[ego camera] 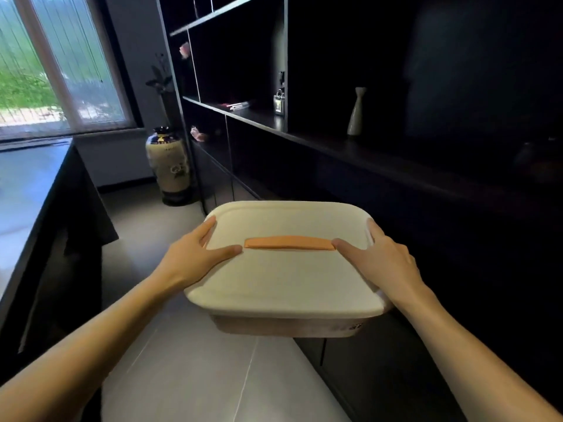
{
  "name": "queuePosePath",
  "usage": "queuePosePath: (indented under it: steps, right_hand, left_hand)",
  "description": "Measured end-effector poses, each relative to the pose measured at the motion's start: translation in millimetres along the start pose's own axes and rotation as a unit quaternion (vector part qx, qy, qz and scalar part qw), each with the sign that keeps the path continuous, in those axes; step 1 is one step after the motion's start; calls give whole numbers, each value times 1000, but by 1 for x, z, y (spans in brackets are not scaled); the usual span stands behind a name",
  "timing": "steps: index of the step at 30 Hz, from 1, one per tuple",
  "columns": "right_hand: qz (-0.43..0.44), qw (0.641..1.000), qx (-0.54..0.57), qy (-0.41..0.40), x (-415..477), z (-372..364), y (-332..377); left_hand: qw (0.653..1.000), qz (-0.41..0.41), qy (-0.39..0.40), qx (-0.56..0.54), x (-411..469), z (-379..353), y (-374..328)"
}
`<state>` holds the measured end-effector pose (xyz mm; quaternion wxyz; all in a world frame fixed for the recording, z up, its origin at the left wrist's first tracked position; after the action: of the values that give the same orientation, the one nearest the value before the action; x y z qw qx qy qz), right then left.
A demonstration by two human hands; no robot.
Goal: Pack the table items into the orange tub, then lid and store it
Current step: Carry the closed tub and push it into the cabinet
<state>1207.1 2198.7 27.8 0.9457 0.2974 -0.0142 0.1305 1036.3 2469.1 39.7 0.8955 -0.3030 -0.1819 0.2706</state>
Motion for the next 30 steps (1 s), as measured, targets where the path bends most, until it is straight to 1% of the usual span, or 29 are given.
queuePosePath:
  steps: [4, 7, 10, 14, 18, 21, 25, 30]
  right_hand:
    - [-51, 998, 3, -25, 53, -46, 26]
    - [-115, 993, 5, -35, 89, -83, 41]
    - [-176, 983, 10, -48, 117, -113, 51]
    - [-257, 964, 20, -64, 146, -139, 58]
    - [-322, 942, 65, -76, 170, -156, 58]
    - [-351, 931, 70, -78, 197, -168, 54]
    - [-360, 922, 98, -101, 236, -179, 46]
    - [-386, 909, 104, -120, 270, -193, 36]
  left_hand:
    - [998, -52, 34, -13, 99, -19, 35]
    - [992, -95, 79, -24, 176, -35, 58]
    - [980, -134, 140, -36, 244, -52, 72]
    - [961, -170, 213, -35, 321, -82, 77]
    - [940, -190, 277, -58, 381, -119, 72]
    - [931, -206, 292, -68, 420, -150, 68]
    - [927, -235, 285, -63, 466, -189, 60]
    - [918, -256, 297, -55, 514, -226, 51]
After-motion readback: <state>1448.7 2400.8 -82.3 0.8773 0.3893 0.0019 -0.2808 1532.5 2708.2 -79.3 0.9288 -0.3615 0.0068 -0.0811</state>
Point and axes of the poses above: each hand's wrist, its own x-axis towards the middle knuckle, its own z-axis out of the back of the hand, y = z × x, the point moved 3 cm from there along x, towards the middle knuckle, and after that the axes turned 4 degrees about -z, right-handed, at the moved point
